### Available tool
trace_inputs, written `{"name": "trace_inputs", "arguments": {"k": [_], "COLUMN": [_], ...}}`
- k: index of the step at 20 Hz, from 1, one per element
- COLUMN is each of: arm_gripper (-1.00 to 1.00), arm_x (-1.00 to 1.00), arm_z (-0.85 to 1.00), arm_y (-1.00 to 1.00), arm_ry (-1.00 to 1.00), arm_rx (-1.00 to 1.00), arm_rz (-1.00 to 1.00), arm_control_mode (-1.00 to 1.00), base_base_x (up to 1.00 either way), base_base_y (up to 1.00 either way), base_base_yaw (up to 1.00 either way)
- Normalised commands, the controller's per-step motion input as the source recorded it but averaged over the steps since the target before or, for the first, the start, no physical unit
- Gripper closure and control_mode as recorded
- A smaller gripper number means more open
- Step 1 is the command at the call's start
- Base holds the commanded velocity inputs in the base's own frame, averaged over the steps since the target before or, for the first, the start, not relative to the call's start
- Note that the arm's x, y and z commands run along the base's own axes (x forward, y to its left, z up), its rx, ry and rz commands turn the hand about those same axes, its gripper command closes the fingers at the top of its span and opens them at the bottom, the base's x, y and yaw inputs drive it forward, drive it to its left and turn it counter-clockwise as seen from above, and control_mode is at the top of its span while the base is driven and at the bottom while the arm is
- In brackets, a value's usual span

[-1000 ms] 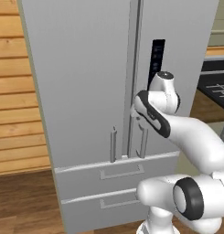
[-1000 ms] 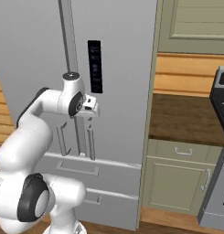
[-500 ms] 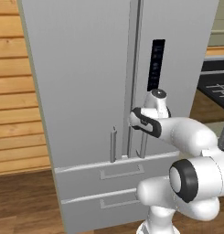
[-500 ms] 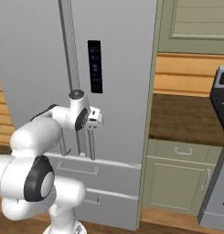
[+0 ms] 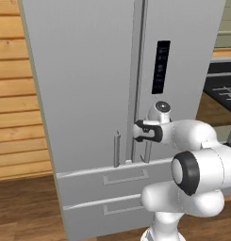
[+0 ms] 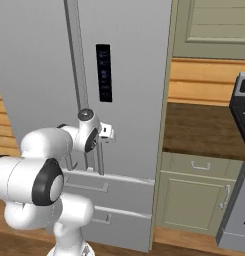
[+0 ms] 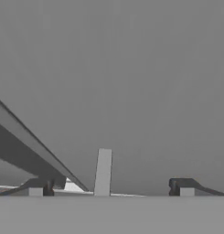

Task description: Take the strawberry from the fridge and place it on top of the pancake, located on the dining counter.

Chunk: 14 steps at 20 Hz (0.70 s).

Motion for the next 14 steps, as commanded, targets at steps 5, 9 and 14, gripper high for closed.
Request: {"name": "trace_inputs", "arguments": {"k": [5,9,14], "arm_gripper": [1.0,1.0,1.0], "arm_x": [-0.11,-0.74,-1.0], "arm_z": [0.0,0.0,0.0], "arm_y": [0.0,-0.21,-0.62], "arm_ry": [-0.01,0.0,0.02], "arm_rx": [0.0,0.0,0.0], "arm_rz": [0.0,0.0,0.0], "arm_control_mode": [-1.0,-1.0,-1.0], "base_base_x": [0.0,0.0,0.0], "base_base_y": [0.0,0.0,0.0], "base_base_yaw": [0.0,0.0,0.0]}}
